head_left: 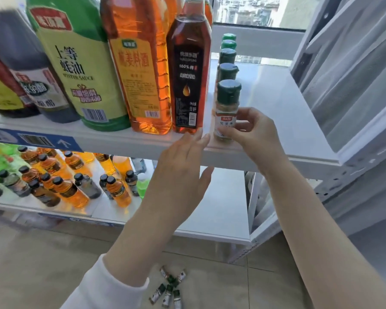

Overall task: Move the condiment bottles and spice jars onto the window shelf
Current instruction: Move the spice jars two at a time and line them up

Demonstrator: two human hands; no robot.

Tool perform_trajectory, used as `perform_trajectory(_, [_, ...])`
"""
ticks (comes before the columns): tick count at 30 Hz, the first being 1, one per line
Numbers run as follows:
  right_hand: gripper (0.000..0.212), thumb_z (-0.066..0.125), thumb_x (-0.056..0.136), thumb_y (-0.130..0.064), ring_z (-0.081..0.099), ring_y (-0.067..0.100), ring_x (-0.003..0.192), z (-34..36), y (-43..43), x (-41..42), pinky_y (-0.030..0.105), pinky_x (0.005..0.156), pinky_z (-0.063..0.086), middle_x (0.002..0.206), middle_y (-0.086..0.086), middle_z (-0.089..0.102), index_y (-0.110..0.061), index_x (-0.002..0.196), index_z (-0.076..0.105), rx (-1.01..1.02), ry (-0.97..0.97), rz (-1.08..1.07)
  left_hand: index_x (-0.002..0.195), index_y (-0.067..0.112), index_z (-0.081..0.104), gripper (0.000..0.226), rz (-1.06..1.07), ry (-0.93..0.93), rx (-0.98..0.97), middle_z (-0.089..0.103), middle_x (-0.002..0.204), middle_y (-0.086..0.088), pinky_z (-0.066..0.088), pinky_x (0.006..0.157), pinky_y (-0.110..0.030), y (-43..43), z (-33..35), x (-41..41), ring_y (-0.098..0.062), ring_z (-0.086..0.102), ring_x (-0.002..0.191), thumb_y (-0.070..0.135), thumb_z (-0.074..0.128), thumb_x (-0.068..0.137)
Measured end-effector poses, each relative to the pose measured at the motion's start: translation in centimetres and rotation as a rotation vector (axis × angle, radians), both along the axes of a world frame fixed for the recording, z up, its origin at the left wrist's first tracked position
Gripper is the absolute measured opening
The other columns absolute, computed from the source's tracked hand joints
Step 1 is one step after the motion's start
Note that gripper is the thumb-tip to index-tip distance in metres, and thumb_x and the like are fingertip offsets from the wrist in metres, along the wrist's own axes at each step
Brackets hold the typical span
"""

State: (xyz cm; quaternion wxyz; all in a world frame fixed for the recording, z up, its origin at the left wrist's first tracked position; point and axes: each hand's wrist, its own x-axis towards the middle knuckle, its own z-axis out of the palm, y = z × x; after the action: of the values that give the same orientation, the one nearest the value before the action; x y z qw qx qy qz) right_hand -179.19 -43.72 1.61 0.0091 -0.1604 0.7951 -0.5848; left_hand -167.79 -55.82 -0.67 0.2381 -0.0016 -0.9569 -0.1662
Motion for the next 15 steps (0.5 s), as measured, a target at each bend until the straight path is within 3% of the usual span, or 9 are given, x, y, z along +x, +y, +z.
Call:
perform_trajectory(3, [0.042, 0.078, 0.073, -0.016, 0.065, 0.011, 0.090, -0.43, -0.29, -0.35, 0.012, 0.073, 0.052, 0.103, -0.003, 0.067, -0.013, 0.111, 0.059, 0.020, 0.023, -0.012, 0.131, 0.007, 0.048, 0.054, -0.007, 0.007, 0.003, 0.053, 0.134, -0.011, 0.037, 0.101, -0.043, -0.25, 0.00, -0.42, -0.029, 0.050, 0.123, 0.025, 0.053, 0.080])
perform_trajectory(8, [0.041, 0.078, 0.073, -0.019, 0.066, 0.014, 0.093, -0.70, -0.62, -0.67, 0.026, 0.085, 0.054, 0.106, 0.000, 0.067, -0.015, 0.107, 0.057, 0.081, 0.072, -0.017, 0.131, 0.008, 0.048, 0.053, -0.008, 0.014, -0.006, 0.052, 0.135, -0.009, 0.032, 0.102, -0.038, -0.35, -0.26, -0.93, -0.027, 0.050, 0.124, 0.025, 0.053, 0.081])
perform_trajectory(15, [0.045, 0.077, 0.074, -0.022, 0.067, 0.014, 0.094, -1.12, -0.67, -0.38, 0.017, 0.082, 0.052, 0.112, 0.000, 0.066, -0.013, 0.112, 0.055, 0.101, 0.114, -0.034, 0.130, 0.007, 0.049, 0.052, -0.009, 0.059, -0.023, 0.054, 0.133, -0.010, 0.032, 0.102, -0.038, -0.63, -0.76, -1.07, -0.029, 0.049, 0.124, 0.024, 0.053, 0.081])
